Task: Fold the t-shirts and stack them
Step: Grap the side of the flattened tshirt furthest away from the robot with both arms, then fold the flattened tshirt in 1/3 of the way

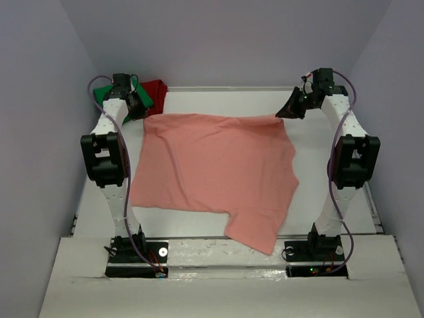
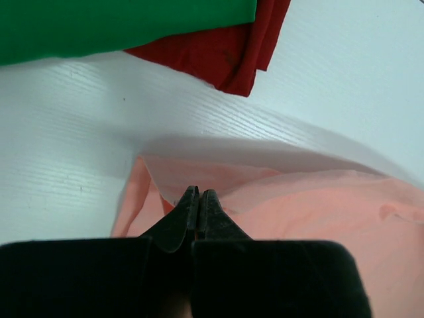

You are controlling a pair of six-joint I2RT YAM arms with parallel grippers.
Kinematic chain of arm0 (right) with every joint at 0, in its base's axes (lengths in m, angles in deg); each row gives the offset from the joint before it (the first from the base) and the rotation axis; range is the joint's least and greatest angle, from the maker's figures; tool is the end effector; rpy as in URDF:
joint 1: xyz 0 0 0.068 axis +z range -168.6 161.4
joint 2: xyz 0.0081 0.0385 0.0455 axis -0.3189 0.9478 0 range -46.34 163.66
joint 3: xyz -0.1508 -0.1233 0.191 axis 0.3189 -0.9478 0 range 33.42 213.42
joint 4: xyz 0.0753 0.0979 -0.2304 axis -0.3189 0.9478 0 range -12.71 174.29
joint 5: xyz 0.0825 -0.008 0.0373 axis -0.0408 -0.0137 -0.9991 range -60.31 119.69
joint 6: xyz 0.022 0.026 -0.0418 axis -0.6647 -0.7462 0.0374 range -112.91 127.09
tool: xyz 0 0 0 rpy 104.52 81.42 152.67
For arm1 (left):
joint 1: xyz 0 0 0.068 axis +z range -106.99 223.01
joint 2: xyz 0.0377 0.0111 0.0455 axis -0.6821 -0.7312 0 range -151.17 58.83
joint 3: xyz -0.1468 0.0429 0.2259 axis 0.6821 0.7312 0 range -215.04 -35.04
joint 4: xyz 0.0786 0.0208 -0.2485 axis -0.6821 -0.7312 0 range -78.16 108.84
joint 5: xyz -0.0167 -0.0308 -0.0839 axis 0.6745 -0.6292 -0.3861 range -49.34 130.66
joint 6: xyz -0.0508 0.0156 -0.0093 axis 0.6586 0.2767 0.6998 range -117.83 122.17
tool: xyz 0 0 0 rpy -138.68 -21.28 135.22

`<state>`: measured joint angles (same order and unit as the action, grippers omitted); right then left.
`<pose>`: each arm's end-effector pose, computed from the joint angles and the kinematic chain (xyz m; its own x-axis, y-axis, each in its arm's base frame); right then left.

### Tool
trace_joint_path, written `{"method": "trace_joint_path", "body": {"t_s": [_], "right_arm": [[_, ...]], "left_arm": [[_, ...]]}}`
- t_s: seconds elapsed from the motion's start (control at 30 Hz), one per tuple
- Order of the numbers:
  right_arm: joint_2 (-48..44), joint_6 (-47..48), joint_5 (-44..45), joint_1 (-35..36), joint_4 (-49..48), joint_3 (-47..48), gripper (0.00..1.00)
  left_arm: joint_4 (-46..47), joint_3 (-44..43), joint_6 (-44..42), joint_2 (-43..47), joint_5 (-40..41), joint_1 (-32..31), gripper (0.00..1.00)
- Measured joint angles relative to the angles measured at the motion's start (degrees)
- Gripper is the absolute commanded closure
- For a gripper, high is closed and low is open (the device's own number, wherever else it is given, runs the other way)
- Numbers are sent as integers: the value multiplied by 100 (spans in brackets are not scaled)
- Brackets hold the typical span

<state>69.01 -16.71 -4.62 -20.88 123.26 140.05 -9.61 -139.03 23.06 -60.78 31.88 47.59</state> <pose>0.4444 0.0024 0.2899 -0.8641 0.3680 -0.3433 0.0613 0.7540 0.6541 0.4800 0.0329 0.2588 -0.6586 -0.4062 -0.6335 -0.2187 0.9088 -0.3553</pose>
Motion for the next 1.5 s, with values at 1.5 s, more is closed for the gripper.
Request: {"method": "trace_joint_path", "body": {"t_s": [1.5], "right_arm": [[-1644,249,680,-116,914,-1759,100]], "left_arm": [[-1008,227,-103,387,586,273,100]]}}
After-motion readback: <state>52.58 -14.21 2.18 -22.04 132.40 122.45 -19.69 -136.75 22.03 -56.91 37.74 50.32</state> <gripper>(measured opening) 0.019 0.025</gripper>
